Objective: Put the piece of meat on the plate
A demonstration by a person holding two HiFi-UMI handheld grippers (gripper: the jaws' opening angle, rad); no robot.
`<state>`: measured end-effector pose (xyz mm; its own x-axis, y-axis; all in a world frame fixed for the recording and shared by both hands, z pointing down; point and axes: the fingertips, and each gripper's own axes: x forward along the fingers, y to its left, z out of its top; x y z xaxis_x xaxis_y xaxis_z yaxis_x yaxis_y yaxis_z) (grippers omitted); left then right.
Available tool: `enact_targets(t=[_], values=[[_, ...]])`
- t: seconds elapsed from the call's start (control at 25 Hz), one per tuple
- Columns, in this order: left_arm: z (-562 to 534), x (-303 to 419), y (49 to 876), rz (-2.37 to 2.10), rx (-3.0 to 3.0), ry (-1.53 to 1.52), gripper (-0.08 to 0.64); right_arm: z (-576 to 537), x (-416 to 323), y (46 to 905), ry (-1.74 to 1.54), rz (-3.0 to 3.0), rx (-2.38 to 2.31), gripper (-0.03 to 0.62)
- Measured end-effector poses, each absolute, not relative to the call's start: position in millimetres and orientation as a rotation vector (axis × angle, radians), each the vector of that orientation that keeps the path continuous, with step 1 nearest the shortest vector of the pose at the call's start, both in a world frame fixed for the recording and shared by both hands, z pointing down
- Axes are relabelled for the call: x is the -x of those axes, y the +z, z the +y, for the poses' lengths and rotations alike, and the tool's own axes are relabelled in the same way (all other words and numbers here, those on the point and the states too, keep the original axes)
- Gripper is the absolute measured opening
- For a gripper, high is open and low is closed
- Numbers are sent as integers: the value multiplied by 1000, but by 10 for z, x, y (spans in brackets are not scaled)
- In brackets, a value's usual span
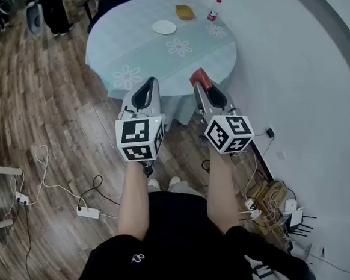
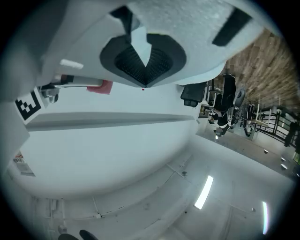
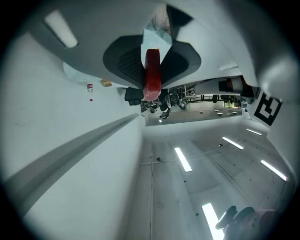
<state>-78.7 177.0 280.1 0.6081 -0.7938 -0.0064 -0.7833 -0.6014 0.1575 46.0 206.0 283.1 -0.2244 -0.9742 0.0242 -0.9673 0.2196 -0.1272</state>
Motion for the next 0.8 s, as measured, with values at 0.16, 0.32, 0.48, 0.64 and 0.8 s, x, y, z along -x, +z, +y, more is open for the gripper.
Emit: enact_targets(t=[0.16, 0.32, 0.48, 0.64, 0.8], values=[[1758, 839, 2806, -1331, -2690, -114, -8, 2047, -444, 2814, -211, 2373, 1894, 103], [1742, 917, 2797, -1336, -2681, -121, -6, 2070, -403, 2784, -197, 2374, 1886, 103], [1719, 900, 2812, -1317, -2684, -125, -8, 2089, -443, 2824, -201, 2362, 1911, 103], [1635, 792, 2824, -1295, -2693, -117, -8, 2056, -617, 2836, -217, 2324, 1937, 103], [1464, 649, 2827, -1274, -2708, -114, -8, 1903, -769, 2836, -214, 2302, 1948, 103]])
